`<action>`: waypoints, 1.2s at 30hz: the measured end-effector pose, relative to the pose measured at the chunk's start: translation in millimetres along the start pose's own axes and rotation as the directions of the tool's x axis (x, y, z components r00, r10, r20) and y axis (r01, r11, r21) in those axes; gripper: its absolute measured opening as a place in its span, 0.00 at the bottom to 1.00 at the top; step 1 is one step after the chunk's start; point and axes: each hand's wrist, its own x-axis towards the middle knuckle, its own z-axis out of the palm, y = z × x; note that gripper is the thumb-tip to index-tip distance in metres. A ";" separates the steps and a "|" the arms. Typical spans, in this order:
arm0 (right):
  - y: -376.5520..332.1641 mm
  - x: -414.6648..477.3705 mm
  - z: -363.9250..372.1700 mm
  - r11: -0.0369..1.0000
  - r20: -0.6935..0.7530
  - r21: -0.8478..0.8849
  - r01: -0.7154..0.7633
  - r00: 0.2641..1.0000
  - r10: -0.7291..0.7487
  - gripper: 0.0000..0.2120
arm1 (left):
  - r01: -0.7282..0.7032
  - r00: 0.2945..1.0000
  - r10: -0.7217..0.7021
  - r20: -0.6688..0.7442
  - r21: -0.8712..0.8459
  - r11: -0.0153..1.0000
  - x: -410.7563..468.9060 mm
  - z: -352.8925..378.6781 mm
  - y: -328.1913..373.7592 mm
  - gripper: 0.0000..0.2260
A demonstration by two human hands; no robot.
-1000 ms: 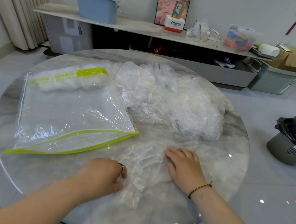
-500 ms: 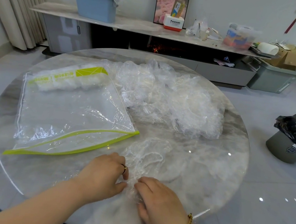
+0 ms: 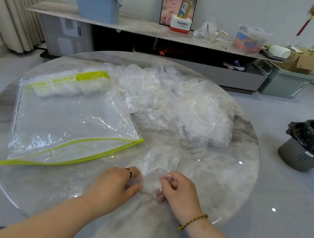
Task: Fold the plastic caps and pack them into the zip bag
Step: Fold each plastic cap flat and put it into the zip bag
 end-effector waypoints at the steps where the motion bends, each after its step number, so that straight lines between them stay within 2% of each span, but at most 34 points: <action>1: -2.2 3.2 0.9 0.999 -0.007 -0.002 -0.032 0.999 0.032 0.15 | 0.065 0.998 -0.065 -0.005 -0.074 0.995 0.9 2.0 1.2 0.18; 3: -4.7 9.3 1.5 0.997 -0.012 -0.023 -0.080 0.997 0.080 0.14 | 0.171 0.984 -0.178 -0.021 -0.172 0.970 4.4 5.3 2.7 0.07; 4: -5.3 11.7 1.3 0.994 -0.022 -0.034 -0.101 0.995 0.100 0.13 | 0.206 0.977 -0.214 -0.023 -0.187 0.960 5.3 6.3 4.6 0.06; 6: -6.1 15.3 1.3 0.991 -0.049 -0.068 -0.118 0.992 0.114 0.09 | 0.242 0.968 -0.250 -0.030 -0.169 0.956 8.7 10.1 6.0 0.08; 8: -8.5 16.2 0.6 0.971 -0.058 -0.220 -0.097 0.995 0.086 0.04 | 0.252 0.964 -0.261 -0.045 -0.136 0.958 12.0 13.4 7.5 0.12; 10: -9.0 15.4 0.2 0.914 -0.054 -0.403 -0.045 0.998 0.025 0.08 | 0.254 0.963 -0.263 -0.055 -0.129 0.959 14.0 14.3 8.9 0.15; 11: -10.3 13.9 -0.4 0.881 -0.058 -0.472 -0.009 0.998 -0.020 0.11 | 0.253 0.963 -0.262 -0.069 -0.111 0.961 14.8 14.5 9.4 0.16; 12: -10.8 12.4 -1.5 0.843 -0.074 -0.534 0.068 0.989 -0.127 0.12 | 0.259 0.960 -0.267 -0.081 -0.092 0.961 15.3 14.2 10.3 0.16; 13: -10.2 12.2 -2.2 0.786 -0.086 -0.588 0.194 0.950 -0.299 0.11 | 0.253 0.961 -0.260 -0.091 -0.074 0.965 16.3 14.9 10.2 0.15; 15: -4.7 10.9 -3.1 0.641 -0.016 -0.611 0.465 0.802 -0.597 0.10 | 0.219 0.970 -0.222 -0.102 -0.036 0.975 16.9 13.4 11.5 0.14; 16: -2.4 10.6 -2.5 0.575 0.047 -0.593 0.563 0.738 -0.674 0.09 | 0.198 0.975 -0.199 -0.101 -0.016 0.980 16.5 13.6 11.8 0.13; 17: -2.5 9.3 -1.6 0.544 0.118 -0.570 0.616 0.716 -0.688 0.09 | 0.175 0.978 -0.176 -0.114 -0.015 0.984 17.7 15.7 10.4 0.12; 18: -1.3 8.3 -0.9 0.517 0.180 -0.565 0.643 0.708 -0.683 0.10 | 0.157 0.980 -0.159 -0.124 -0.024 0.987 18.3 16.9 9.3 0.11; 21: 2.9 6.7 0.1 0.514 0.314 -0.624 0.588 0.792 -0.524 0.16 | 0.096 0.985 -0.100 -0.141 -0.038 0.995 18.6 18.1 3.6 0.14; 23: 3.5 8.9 -2.4 0.573 0.313 -0.654 0.494 0.866 -0.389 0.19 | 0.005 0.994 0.000 -0.106 0.038 0.999 18.5 14.2 1.2 0.16; 26: 5.3 11.3 -8.4 0.652 0.281 -0.625 0.429 0.903 -0.324 0.22 | -0.165 0.982 0.178 -0.067 0.163 0.973 16.3 12.7 -6.9 0.20; 29: 4.1 12.6 -12.3 0.714 0.294 -0.569 0.408 0.912 -0.287 0.28 | -0.173 0.985 0.172 0.029 0.286 0.943 18.6 8.6 -11.2 0.25; 30: 4.6 13.8 -10.8 0.700 0.279 -0.589 0.404 0.915 -0.293 0.29 | -0.155 0.987 0.163 0.002 0.316 0.936 20.2 9.9 -12.2 0.25; 33: 3.8 14.9 -10.3 0.700 0.239 -0.598 0.392 0.920 -0.311 0.24 | -0.119 0.986 0.150 -0.075 0.315 0.942 23.3 9.9 -11.5 0.22; 35: 3.4 15.5 -8.1 0.736 0.206 -0.556 0.386 0.922 -0.327 0.22 | -0.139 0.971 0.183 -0.152 0.260 0.955 24.0 11.0 -13.9 0.18; 36: 4.6 15.0 -7.8 0.792 0.202 -0.498 0.353 0.936 -0.289 0.21 | -0.150 0.961 0.191 -0.199 0.203 0.967 23.0 11.0 -13.3 0.16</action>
